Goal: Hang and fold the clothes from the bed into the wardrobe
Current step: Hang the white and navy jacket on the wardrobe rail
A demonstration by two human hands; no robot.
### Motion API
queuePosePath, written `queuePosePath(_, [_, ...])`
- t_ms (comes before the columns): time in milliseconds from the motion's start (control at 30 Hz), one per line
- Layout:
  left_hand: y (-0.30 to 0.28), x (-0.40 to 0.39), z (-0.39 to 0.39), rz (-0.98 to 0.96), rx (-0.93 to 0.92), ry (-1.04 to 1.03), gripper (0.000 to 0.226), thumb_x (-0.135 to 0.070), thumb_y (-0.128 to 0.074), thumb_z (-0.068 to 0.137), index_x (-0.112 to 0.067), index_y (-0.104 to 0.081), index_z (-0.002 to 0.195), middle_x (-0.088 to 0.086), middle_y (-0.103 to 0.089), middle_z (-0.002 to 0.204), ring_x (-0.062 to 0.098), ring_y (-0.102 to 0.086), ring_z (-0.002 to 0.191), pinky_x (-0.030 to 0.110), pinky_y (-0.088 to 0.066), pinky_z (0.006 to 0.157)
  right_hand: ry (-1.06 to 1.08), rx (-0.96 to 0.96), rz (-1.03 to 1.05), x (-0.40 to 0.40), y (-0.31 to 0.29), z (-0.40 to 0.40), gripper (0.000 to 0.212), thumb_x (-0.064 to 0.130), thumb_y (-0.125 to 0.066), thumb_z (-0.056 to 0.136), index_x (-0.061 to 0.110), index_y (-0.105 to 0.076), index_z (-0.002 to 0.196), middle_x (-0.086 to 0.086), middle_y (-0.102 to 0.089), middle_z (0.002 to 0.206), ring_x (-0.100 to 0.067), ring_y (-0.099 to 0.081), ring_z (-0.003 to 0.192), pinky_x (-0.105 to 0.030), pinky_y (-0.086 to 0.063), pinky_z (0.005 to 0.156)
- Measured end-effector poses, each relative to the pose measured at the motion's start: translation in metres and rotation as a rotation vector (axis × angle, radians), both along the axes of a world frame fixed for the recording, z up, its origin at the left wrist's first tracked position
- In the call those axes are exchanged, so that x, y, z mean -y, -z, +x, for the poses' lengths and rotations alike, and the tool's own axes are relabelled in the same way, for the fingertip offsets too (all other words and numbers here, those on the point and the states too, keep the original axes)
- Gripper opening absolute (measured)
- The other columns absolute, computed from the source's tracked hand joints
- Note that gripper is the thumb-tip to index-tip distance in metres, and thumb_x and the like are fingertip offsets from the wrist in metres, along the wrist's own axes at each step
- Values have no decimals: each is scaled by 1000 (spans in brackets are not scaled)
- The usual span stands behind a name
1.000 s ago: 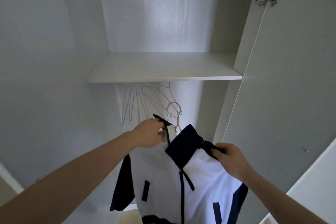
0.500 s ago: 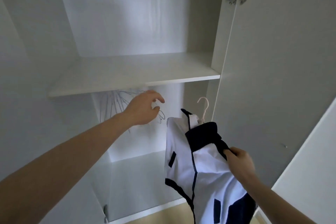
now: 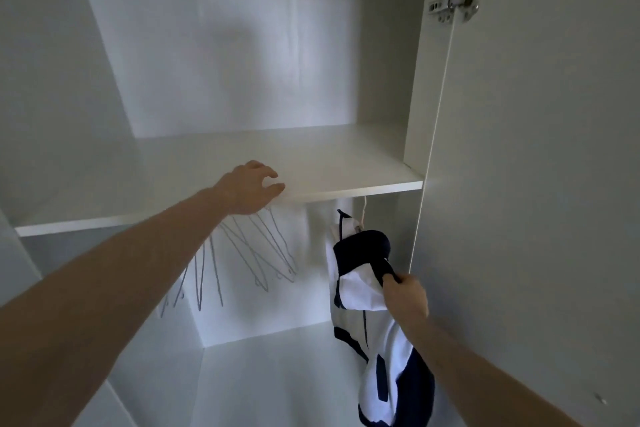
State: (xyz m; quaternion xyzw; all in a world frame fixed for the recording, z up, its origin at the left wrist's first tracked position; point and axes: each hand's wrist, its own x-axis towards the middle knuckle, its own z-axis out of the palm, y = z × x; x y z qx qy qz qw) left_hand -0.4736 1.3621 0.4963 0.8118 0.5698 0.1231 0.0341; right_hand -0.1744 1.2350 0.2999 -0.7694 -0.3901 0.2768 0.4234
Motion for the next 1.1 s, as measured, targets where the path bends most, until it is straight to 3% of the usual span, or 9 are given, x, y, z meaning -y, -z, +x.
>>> queuePosePath(133, [6, -21, 2, -88, -136, -34, 66, -63, -33, 103, -24, -40, 156, 3, -32, 165, 27, -25, 152, 42, -22, 122, -21, -20, 13, -54, 1, 7, 22, 24, -53, 95, 11, -68, 86, -10, -66, 75, -25, -60, 65, -32, -48, 62])
queuePosePath(300, [21, -33, 1, -108, -73, -104, 79, -71, -35, 98, -25, -29, 161, 2, -23, 169, 22, -17, 156, 37, -13, 125, -51, -6, 16, -108, 7, 10, 22, 28, -51, 97, 15, -67, 91, -8, -66, 76, -25, -61, 64, -27, -45, 56])
queuePosePath(700, [28, -39, 0, -68, -27, -188, 77, -76, -37, 96, -34, -28, 160, -2, -22, 169, 19, -20, 155, 36, -13, 125, -38, -11, 43, -197, 14, 4, 26, 29, -48, 97, 12, -64, 85, -12, -66, 79, -30, -60, 68, -29, -42, 56])
queuePosePath(867, [34, -44, -5, -59, 3, -205, 82, -83, -36, 90, -38, -30, 159, -4, -24, 169, 20, -22, 155, 39, -14, 127, -46, 26, 10, -223, 17, 7, 31, 30, -44, 102, 9, -67, 98, -9, -63, 82, -27, -58, 70, -29, -40, 59])
queuePosePath(1100, [33, -42, -3, -41, 7, -222, 78, -80, -39, 92, -39, -32, 158, -6, -26, 168, 20, -24, 154, 38, -16, 125, -55, 55, -55, -230, 43, 11, 36, 32, -42, 105, 8, -66, 119, -20, -69, 110, -33, -58, 85, -37, -48, 77])
